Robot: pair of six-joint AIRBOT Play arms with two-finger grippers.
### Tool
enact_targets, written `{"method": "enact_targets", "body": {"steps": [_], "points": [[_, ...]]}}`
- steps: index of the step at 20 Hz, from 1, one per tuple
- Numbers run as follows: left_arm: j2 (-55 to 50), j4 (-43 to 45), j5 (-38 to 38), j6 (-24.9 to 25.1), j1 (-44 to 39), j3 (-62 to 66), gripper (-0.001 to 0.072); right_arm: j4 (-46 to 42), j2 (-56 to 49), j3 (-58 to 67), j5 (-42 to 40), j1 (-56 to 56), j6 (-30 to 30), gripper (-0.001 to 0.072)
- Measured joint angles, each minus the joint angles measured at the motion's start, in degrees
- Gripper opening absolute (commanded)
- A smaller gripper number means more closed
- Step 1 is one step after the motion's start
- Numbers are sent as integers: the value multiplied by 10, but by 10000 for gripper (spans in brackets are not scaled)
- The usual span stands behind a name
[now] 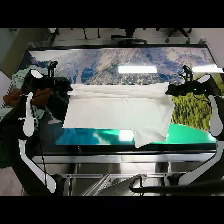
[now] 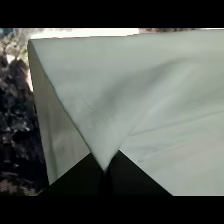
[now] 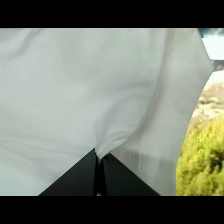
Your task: Fold the shirts.
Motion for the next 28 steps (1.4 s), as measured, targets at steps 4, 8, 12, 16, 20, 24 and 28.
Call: {"method": "enact_targets", "body": {"steps": [4,8,12,16,20,24,28], "points": [[1,6,-8,3,-1,-2,666,-4,4,-3,17,5,19,373],[7,6,-94,-32,24,42,665,-21,54,-4,60,-17,47,373],[24,5,-224,-74,64,31,665,-38,147,-70,124,-66,78,372],[85,6,-254,-75,94,-144,665,-53,266,-232,153,-115,108,576],[135,5,-215,-54,110,-305,665,-57,358,-382,163,-137,138,576],[151,-8,-188,-41,91,-379,303,-41,393,-472,161,-142,144,576],[153,4,-165,-30,56,-381,13,-29,398,-517,146,-139,141,576]]}}
